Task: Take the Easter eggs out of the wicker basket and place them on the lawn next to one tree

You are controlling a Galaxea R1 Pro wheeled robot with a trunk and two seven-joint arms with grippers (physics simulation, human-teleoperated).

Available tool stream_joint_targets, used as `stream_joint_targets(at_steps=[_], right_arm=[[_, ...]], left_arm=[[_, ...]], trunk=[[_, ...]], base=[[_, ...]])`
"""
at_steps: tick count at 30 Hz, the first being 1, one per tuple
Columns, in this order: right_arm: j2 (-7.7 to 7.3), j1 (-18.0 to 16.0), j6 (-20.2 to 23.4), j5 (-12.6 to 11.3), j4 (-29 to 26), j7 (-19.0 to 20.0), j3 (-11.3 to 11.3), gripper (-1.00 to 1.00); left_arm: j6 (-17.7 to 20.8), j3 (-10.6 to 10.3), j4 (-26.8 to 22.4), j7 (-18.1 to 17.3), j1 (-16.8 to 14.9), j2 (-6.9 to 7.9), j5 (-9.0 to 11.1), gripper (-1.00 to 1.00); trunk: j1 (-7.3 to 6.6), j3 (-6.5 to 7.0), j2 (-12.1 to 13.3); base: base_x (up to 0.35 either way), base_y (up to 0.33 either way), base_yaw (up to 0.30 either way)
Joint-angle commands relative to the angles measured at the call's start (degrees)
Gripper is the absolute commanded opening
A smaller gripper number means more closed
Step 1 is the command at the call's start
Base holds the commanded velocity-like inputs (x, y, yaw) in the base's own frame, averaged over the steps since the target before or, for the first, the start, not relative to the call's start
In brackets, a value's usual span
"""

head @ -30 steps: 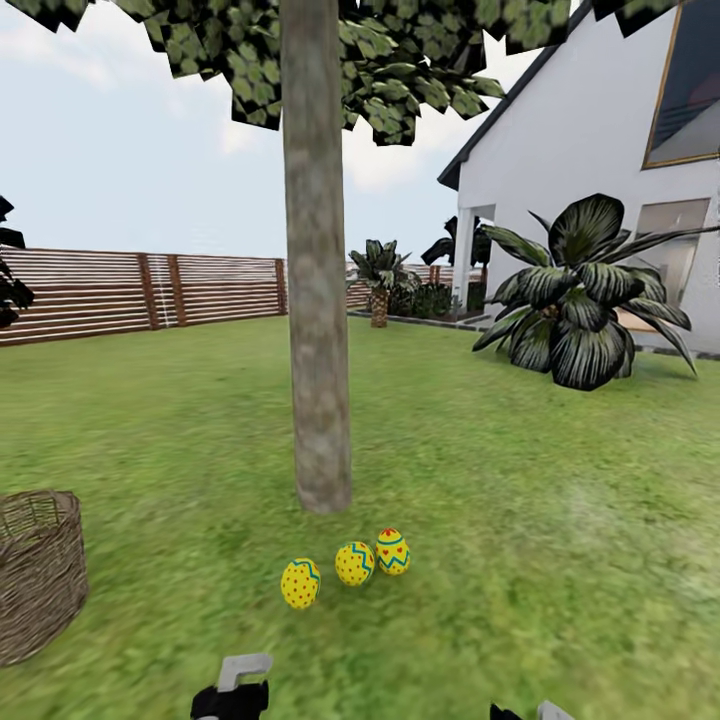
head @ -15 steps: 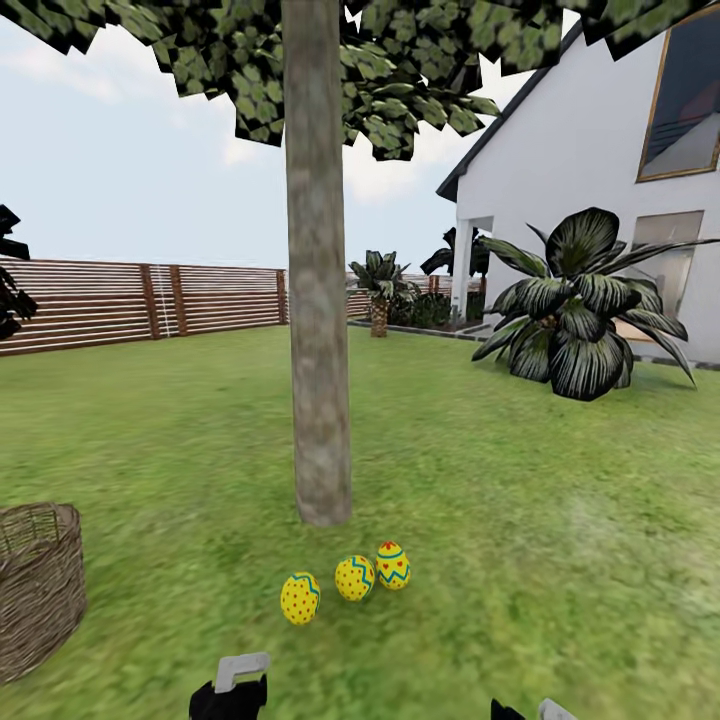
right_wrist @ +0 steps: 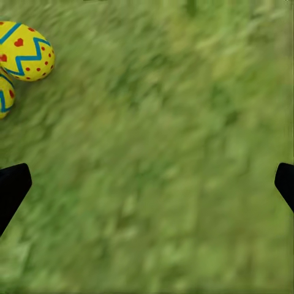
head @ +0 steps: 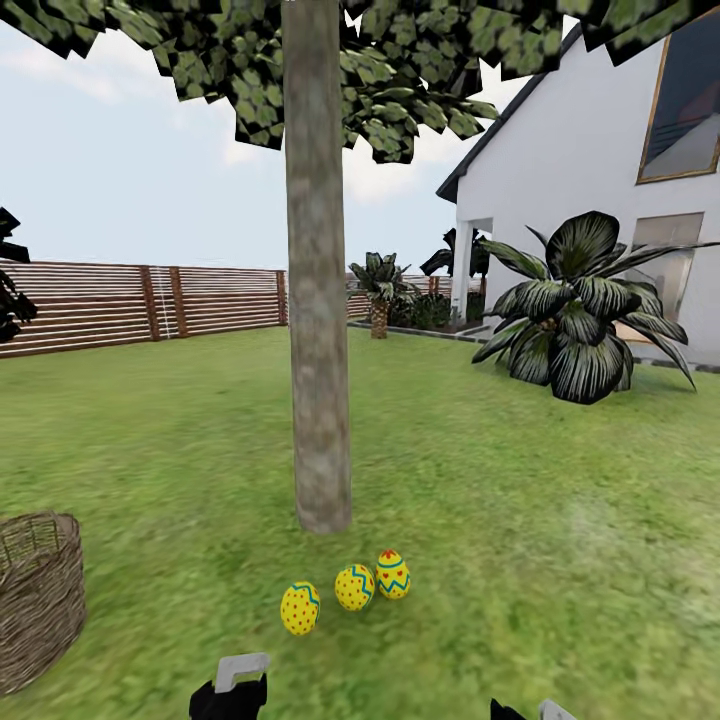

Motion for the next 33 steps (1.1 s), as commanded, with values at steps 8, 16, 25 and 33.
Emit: stream_joint_targets(at_steps=[8, 16, 25, 33], right_arm=[[0.01, -0.01, 0.2, -0.44, 1.38, -0.18, -0.09, 1.0], [0.04, -0.01, 0.19, -0.44, 1.78, -0.18, -0.07, 1.0], [0.04, -0.01, 0.19, -0.44, 1.83, -0.18, -0.07, 1.0], [0.04, -0.01, 0.15, -0.44, 1.86, -0.18, -0.06, 1.0]], left_arm=[[-0.34, -0.55, 0.04, 0.31, -0.03, 0.03, 0.54, 1.0], [-0.95, -0.58, 0.04, 0.31, -0.03, 0.03, 0.5, 1.0], [-1.72, -0.58, 0.07, 0.31, -0.03, 0.03, 0.29, 1.0], [-1.79, -0.58, 0.12, 0.31, -0.03, 0.03, 0.25, 1.0]], trunk=[[-1.78, 1.37, 3.19], [-3.53, 2.81, 6.4], [-5.51, 4.43, 10.01], [-7.27, 5.86, 13.22]], base=[[0.0, 0.0, 0.0], [0.0, 0.0, 0.0], [0.0, 0.0, 0.0], [0.0, 0.0, 0.0]])
